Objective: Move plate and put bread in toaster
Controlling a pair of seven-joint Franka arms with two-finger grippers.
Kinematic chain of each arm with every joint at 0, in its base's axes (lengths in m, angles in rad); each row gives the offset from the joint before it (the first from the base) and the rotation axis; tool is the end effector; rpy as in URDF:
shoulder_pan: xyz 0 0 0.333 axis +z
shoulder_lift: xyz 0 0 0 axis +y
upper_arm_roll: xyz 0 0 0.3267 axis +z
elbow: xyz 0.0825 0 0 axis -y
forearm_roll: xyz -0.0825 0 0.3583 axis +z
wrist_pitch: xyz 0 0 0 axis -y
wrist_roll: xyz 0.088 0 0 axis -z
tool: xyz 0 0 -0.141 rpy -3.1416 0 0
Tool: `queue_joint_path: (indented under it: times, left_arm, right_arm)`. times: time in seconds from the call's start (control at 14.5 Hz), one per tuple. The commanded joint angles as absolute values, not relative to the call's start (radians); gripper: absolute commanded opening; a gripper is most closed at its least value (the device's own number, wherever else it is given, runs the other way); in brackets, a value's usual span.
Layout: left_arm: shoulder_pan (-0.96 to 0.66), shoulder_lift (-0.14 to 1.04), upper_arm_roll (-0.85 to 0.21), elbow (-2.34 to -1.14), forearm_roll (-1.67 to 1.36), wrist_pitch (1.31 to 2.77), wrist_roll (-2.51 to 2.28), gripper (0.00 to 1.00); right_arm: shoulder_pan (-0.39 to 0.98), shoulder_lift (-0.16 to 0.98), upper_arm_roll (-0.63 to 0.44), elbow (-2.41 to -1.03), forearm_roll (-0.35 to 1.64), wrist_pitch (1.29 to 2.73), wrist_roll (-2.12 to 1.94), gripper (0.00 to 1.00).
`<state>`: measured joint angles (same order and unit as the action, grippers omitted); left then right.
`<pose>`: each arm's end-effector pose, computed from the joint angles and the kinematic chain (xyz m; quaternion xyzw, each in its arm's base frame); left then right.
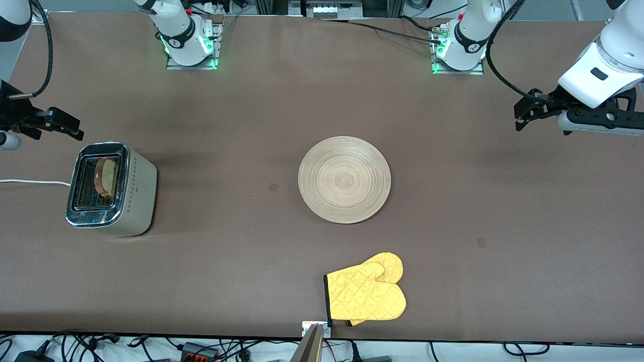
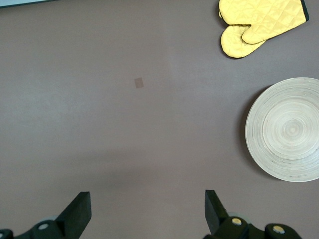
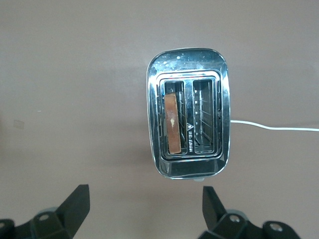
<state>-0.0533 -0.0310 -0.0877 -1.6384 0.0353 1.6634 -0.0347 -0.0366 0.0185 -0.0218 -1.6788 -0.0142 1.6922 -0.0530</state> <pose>0.5245 -0.0704 0.5956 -0.9980 0.0543 -0.0295 0.0164 0.5406 -0.0334 0.5533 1.0000 -0.0018 -0.0029 0.0071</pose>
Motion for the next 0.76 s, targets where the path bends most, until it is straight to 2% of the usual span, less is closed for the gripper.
queue_joint_path:
  times: [0.0,0.69]
  left_arm:
    - [-0.052,-0.018,-0.092,-1.608,0.031,1.640,-0.043,1.00]
    - [-0.052,-0.017,-0.092,-1.608,0.031,1.640,-0.043,1.00]
  right_arm:
    - [-0.046,-0.009,-0.012,-1.703,-0.017,1.697,-0.045,1.00]
    - [-0.045,-0.015,-0.012,-1.703,-0.018,1.684,-0.043,1.00]
